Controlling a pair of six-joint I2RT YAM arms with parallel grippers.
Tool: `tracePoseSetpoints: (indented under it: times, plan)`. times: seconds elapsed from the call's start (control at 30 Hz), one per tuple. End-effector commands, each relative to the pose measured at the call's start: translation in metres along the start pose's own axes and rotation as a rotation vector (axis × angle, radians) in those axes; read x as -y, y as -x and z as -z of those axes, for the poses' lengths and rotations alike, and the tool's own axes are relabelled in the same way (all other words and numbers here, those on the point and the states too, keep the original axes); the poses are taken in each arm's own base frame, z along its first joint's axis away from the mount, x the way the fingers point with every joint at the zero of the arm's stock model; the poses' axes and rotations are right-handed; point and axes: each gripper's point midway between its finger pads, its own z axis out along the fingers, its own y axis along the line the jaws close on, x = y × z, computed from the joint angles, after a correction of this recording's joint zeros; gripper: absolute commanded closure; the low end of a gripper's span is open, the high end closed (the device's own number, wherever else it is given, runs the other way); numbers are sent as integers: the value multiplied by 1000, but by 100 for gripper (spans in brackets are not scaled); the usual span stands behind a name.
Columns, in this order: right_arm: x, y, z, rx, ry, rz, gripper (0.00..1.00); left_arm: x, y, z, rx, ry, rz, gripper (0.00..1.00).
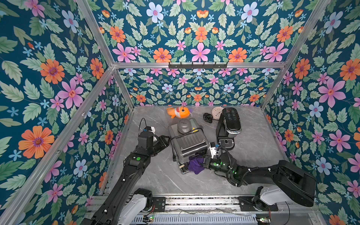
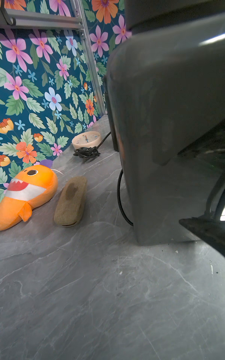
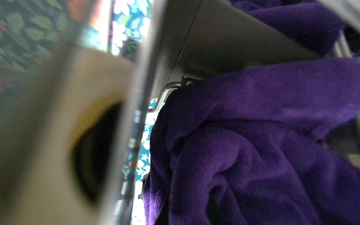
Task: Wipe the surface of a coffee machine
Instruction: Wipe the dirt from the surface of the coffee machine.
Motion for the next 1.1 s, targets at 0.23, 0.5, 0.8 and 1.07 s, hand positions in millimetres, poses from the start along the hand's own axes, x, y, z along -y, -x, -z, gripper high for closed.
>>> tracePoseSetpoints:
  times: [0.23, 0.5, 0.8, 1.07]
  plan:
    - [-21, 2, -5, 69, 175, -119, 100, 14, 4, 0, 0, -57, -29, 50]
    - [-7, 0, 0, 97, 110, -155, 100, 15, 5, 0, -3, -52, -37, 50]
    - [51, 0, 23, 72, -372, -50, 100, 16, 9, 2, 7, -41, -53, 50]
    - [69, -13, 34, -9, -502, -28, 100, 13, 8, 3, 15, -35, -50, 50]
